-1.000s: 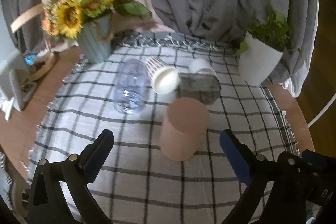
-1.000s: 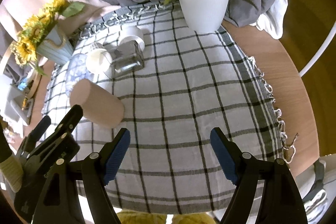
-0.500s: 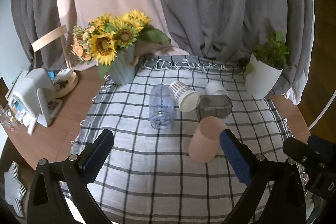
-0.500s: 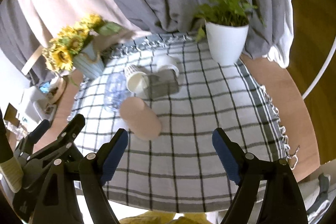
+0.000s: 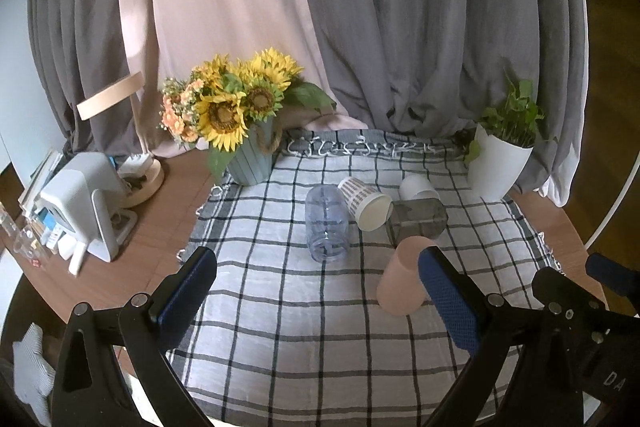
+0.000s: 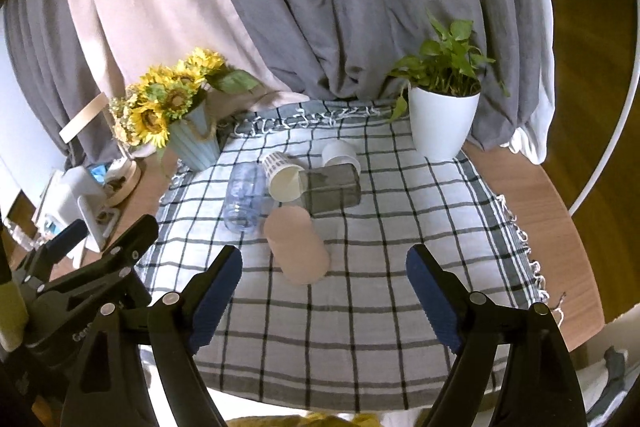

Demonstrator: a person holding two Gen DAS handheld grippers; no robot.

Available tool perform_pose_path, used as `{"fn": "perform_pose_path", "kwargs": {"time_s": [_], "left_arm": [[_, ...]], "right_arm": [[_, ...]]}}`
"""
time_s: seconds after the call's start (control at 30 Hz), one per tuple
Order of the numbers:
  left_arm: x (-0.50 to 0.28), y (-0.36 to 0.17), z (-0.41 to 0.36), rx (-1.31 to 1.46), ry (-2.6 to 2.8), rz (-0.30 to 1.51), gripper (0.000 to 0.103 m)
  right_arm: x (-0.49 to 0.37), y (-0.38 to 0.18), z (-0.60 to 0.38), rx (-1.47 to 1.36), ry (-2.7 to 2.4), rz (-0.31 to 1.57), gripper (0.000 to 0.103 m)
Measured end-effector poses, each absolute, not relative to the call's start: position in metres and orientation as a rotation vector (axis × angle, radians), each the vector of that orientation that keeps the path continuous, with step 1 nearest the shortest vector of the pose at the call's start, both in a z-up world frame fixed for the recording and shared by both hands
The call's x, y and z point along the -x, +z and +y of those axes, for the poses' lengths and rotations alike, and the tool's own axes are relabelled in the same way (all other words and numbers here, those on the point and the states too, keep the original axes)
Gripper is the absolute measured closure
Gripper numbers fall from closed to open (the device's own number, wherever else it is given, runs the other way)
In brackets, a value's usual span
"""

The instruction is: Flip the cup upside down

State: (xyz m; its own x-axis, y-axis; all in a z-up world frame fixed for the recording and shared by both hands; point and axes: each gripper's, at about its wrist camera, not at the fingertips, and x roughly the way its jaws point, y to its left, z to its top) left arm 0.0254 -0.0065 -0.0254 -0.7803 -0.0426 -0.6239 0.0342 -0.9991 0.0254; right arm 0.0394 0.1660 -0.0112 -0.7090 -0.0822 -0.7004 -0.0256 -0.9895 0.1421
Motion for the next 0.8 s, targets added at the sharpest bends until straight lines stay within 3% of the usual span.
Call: {"fn": "perform_pose_path", "kwargs": {"time_s": [0.8], "left_arm": [[-0.0205,-0.0194,-0.0138,-1.022,-2.949,-0.005,0.000]], "right_arm": [[-0.0439,-0.0024,0.1548,-1.123,-2.914,-0.201,0.018]]}}
